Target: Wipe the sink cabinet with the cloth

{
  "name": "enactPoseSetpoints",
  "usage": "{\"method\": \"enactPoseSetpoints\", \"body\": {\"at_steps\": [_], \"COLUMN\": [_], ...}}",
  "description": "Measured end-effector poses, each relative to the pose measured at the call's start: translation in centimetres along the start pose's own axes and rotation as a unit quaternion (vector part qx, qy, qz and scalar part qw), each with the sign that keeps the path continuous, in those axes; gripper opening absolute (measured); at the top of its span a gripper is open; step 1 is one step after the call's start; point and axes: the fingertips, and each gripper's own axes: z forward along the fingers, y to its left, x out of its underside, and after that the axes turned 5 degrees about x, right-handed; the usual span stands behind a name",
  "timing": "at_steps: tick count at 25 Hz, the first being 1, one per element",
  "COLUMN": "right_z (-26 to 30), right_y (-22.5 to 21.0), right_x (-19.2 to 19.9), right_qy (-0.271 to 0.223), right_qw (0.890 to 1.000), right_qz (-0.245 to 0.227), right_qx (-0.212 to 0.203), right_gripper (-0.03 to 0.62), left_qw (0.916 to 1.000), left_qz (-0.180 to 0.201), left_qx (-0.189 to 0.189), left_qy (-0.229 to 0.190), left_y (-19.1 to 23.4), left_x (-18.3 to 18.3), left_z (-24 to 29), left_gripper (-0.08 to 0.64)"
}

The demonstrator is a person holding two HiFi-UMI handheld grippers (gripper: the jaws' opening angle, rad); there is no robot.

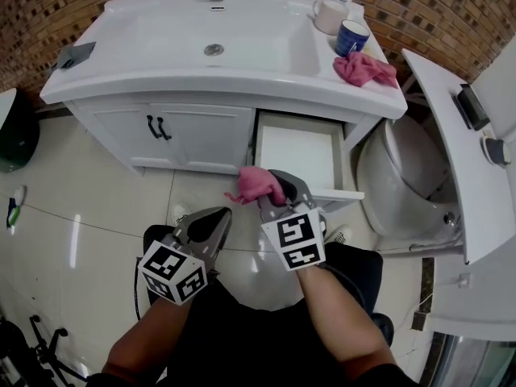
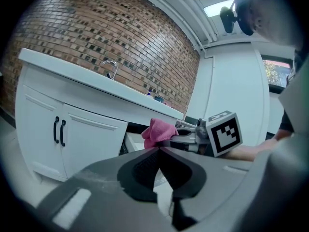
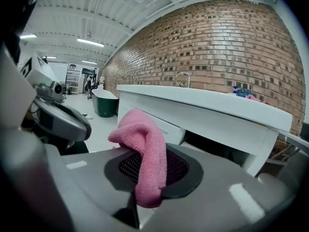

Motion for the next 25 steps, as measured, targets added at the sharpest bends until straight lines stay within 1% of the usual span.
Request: {"method": "enactPoseSetpoints", "body": {"at_steps": [5,11,16,21,25], "right_z": [-1.8,-4.4,-7.3,-9.9,-11.2], "right_y": [-2.3,-7.0,-12.2,-16.9,-19.1], "right_x": [1.7,4.0,6.4,8.6,9.7], "right_qy": [0.022,0.04,0.055,0.07,0.083], "right_qw": [0.999,0.997,0.991,0.983,0.98], "right_qz": [0.02,0.047,0.075,0.096,0.1], "right_qx": [0.012,0.052,0.097,0.14,0.153], "right_gripper": [0.08,0.08,0.08,0.08,0.08], "left_qw": [0.9999,0.9993,0.9987,0.9984,0.9977], "left_qz": [0.002,0.012,0.027,0.033,0.048], "left_qx": [0.014,0.035,0.043,0.043,0.044], "left_qy": [0.001,0.004,0.008,0.013,0.018], "left_y": [-1.0,-2.5,-3.2,-3.0,-2.6], "left_x": [0.4,0.1,-0.4,-0.7,-1.6], "left_z": [1.0,2.3,2.8,3.3,3.9], "left_gripper": [0.006,0.006,0.006,0.006,0.006]}}
